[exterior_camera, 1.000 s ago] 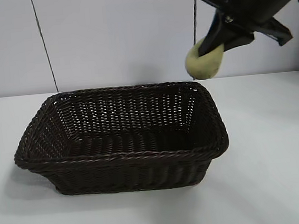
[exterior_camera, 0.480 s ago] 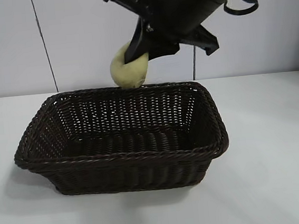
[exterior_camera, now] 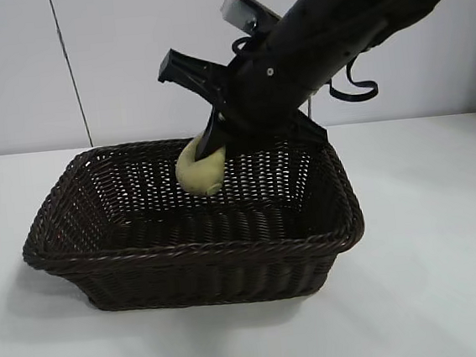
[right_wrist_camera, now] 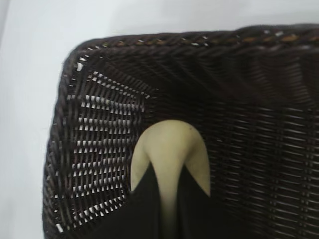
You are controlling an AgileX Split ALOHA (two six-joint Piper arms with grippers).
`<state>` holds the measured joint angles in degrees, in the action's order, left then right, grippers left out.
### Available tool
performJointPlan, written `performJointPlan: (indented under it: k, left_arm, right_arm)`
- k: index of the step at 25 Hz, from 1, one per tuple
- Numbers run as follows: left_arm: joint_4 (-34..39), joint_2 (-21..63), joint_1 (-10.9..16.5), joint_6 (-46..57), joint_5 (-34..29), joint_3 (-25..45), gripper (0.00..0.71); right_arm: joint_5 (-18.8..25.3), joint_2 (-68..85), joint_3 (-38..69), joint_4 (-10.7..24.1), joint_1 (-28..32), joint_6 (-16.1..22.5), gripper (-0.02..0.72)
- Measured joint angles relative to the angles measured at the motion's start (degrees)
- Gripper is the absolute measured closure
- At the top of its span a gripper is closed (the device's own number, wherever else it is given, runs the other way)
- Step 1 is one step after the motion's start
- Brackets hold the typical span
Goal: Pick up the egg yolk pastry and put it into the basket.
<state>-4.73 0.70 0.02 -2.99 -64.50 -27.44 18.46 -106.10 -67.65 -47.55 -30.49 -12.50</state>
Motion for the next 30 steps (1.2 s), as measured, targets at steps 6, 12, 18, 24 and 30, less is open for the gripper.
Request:
performJointPlan:
  k: [6,12,18,24,30]
  left_arm:
    - [0.0,0.0,0.0,0.0,0.0,0.0,0.139]
    - [0.0,0.0,0.0,0.0,0.0,0.0,0.139]
    - [0.0,0.0,0.0,0.0,0.0,0.0,0.139]
    - [0.0,0.0,0.0,0.0,0.0,0.0,0.139]
    - [0.0,0.0,0.0,0.0,0.0,0.0,0.139]
  right_arm:
    - [0.17,0.0,0.0,0.01,0.0,0.06,0.482]
    - [0.75,0.0,0.0,0.01,0.0,0.06,0.154]
    - [5.06,0.0,-0.89,0.79,0.0,0.06,0.132]
    - [13.96,0.0,-8.22,6.62,0.0,1.52,0.129]
    - [23.36,0.0,-15.68,20.5,1.75,11.26,0.129]
